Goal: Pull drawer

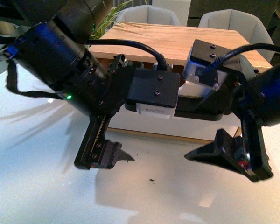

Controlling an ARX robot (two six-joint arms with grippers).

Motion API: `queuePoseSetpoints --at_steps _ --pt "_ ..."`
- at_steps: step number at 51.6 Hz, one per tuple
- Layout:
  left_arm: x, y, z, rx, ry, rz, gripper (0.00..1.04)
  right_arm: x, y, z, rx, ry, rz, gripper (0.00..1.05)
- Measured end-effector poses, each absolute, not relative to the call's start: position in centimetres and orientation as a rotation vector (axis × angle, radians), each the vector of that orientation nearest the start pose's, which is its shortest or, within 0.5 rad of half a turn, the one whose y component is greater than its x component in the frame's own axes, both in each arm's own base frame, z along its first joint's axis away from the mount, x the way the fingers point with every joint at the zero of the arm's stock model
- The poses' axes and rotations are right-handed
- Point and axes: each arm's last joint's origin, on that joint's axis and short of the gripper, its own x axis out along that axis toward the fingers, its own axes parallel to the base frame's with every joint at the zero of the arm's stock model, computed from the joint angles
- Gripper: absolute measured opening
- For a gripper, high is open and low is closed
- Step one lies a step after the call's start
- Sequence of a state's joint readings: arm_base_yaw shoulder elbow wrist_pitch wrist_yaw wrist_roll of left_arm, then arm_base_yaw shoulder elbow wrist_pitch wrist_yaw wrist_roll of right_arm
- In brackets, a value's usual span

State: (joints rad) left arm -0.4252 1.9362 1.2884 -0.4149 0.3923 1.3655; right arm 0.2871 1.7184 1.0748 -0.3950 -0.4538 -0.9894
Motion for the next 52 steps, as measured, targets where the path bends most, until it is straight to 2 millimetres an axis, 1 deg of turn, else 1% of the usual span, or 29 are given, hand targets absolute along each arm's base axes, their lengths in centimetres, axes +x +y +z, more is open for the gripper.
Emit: queuePoseSetpoints --at_steps 4,15,24,29,40,46,49,51,52 --pt "34.0 -16.6 16.7 1.174 0.410 -1.368 0.97 30.9 10.8 18.2 -0.767 0.640 1.142 0.96" --pt "31.7 -15.6 16.7 1.191 0.391 -1.397 0.97 28.5 11.0 18.1 -0.757 0.626 1.170 0.96" --pt "30.6 -15.2 16.8 1.182 0.342 -1.374 0.97 27.5 11.0 18.2 -0.732 0.578 1.150 0.96" --pt "29.9 -14.9 17.4 1.125 0.257 -1.313 0.97 26.7 10.6 19.0 -0.666 0.511 1.117 0.96" --pt "28.0 -14.6 20.1 1.016 0.091 -1.205 0.97 24.7 9.6 21.7 -0.586 0.361 1.023 0.96" --pt "25.6 -13.4 22.4 0.926 -0.035 -1.041 0.97 22.1 8.3 23.3 -0.504 0.248 0.859 0.96" --pt "24.7 -12.6 23.1 0.873 -0.073 -0.950 0.97 20.8 7.8 23.8 -0.467 0.199 0.779 0.96" --pt "23.9 -11.8 23.5 0.811 -0.089 -0.862 0.97 19.9 7.2 24.1 -0.424 0.166 0.694 0.96" --pt "23.2 -10.9 23.8 0.754 -0.104 -0.763 0.97 19.0 6.6 24.2 -0.376 0.142 0.600 0.96"
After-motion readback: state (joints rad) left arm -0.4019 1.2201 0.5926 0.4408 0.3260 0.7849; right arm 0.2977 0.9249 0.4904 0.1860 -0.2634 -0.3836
